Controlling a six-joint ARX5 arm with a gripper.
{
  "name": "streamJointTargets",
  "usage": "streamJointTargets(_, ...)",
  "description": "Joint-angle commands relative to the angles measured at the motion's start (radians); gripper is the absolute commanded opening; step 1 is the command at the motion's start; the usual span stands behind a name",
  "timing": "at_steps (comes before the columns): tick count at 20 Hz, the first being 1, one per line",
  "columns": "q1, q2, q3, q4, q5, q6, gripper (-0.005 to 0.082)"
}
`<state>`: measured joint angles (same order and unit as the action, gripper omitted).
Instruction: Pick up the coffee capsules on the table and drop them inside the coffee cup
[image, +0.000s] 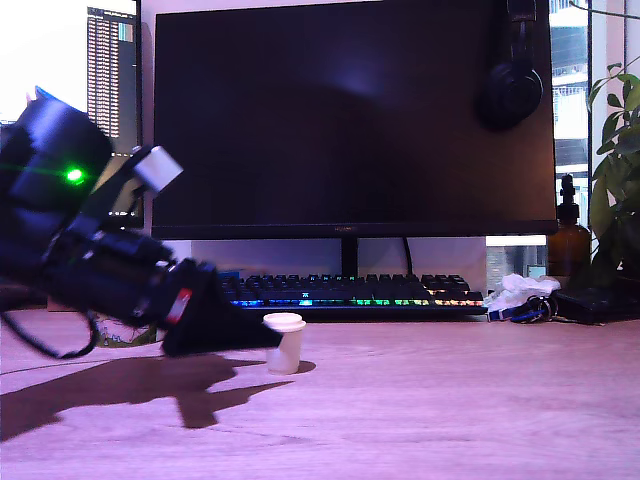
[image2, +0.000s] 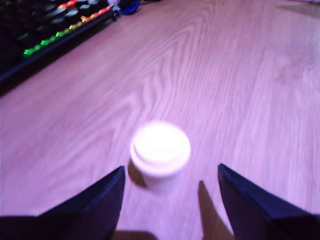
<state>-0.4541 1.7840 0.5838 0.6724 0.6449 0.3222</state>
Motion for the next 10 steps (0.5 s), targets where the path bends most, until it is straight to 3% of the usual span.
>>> streamJointTargets(1, -0.013, 0.012, 0.019, -0.016, 0.006, 0.02, 0.0533)
streamJointTargets(10, -0.044, 0.089, 0.124, -0.091, 0.002, 0.045, 0.0533)
